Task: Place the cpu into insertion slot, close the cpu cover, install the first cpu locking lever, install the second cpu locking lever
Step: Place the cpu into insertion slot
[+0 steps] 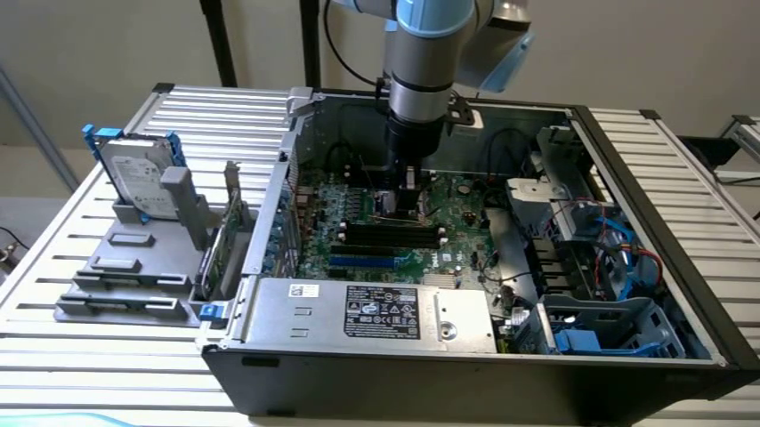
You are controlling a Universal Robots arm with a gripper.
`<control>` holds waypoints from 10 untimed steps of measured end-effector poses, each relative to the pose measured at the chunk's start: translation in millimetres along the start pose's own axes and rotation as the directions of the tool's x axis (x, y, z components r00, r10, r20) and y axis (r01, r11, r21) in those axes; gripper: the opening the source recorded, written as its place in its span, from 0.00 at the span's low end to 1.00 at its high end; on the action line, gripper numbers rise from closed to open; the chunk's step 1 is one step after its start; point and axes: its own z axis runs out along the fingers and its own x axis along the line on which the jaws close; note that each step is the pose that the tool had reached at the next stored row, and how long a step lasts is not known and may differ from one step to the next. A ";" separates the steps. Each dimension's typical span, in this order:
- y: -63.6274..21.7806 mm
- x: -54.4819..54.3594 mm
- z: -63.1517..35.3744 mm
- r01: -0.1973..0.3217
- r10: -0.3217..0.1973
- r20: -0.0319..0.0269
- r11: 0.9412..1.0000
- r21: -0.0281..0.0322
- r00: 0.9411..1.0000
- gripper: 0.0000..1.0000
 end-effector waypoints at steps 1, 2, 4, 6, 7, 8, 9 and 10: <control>0.0 0.0 0.2 0.000 0.000 0.000 1.000 0.000 1.000 0.55; 0.0 0.0 0.5 -0.001 0.001 0.000 1.000 0.000 1.000 0.55; 0.0 0.0 0.8 -0.002 0.002 0.001 1.000 0.000 1.000 0.55; 0.1 0.0 1.0 -0.003 0.003 0.002 1.000 0.000 1.000 0.55; 0.2 0.1 1.1 -0.004 0.004 0.002 1.000 0.000 1.000 0.55; 0.4 0.0 1.2 -0.004 0.004 0.003 1.000 0.000 1.000 0.55; 0.5 0.1 1.3 -0.004 0.004 0.004 1.000 0.000 1.000 0.55; 0.6 0.1 1.3 -0.004 0.004 0.005 1.000 0.000 1.000 0.55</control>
